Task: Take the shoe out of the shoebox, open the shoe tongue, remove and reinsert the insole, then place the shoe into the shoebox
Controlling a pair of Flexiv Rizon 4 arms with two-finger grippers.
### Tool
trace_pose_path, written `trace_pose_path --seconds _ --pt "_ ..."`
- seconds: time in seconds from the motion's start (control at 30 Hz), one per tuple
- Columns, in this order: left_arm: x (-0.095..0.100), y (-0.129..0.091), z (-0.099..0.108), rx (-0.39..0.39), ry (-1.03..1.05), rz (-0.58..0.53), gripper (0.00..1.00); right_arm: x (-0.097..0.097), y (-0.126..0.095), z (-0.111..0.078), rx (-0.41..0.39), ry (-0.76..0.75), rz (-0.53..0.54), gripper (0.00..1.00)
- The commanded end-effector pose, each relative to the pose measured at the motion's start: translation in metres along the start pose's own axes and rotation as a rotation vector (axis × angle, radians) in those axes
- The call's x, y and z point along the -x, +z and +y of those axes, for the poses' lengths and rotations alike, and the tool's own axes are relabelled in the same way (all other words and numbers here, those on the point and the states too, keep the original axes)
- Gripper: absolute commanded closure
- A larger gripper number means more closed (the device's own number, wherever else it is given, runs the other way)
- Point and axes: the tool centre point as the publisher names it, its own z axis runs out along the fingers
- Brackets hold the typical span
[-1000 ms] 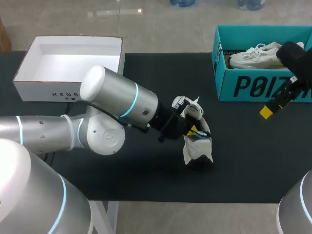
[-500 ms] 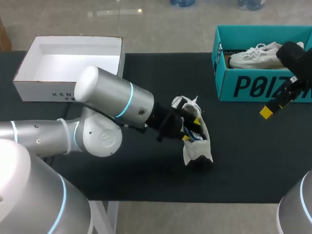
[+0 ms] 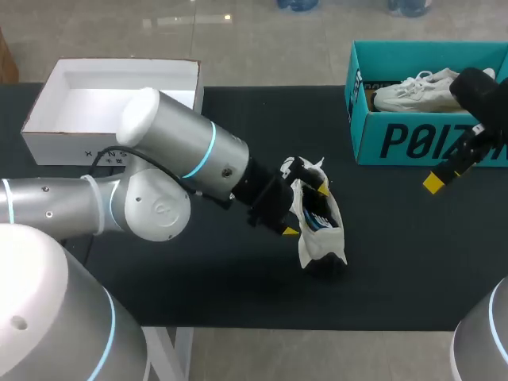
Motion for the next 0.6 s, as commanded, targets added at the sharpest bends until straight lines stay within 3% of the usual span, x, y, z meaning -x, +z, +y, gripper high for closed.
trace_pose_path --seconds 0.03,0.13,0.6 --pt "0.0074 -0.0046 -0.0077 0.129 0.007 0.214 0.00 0.0006 0.0005 0.0017 -0.004 0.001 0.001 0.00" --pt "0.0017 -0.0037 -0.0095 0.178 -0.001 0.287 0.00 0.0006 0.0005 0.0017 -0.004 0.001 0.001 0.00" --pt "0.0017 -0.0037 -0.0095 0.178 -0.001 0.287 0.00 0.0006 0.0005 0.0017 -0.004 0.001 0.001 0.00"
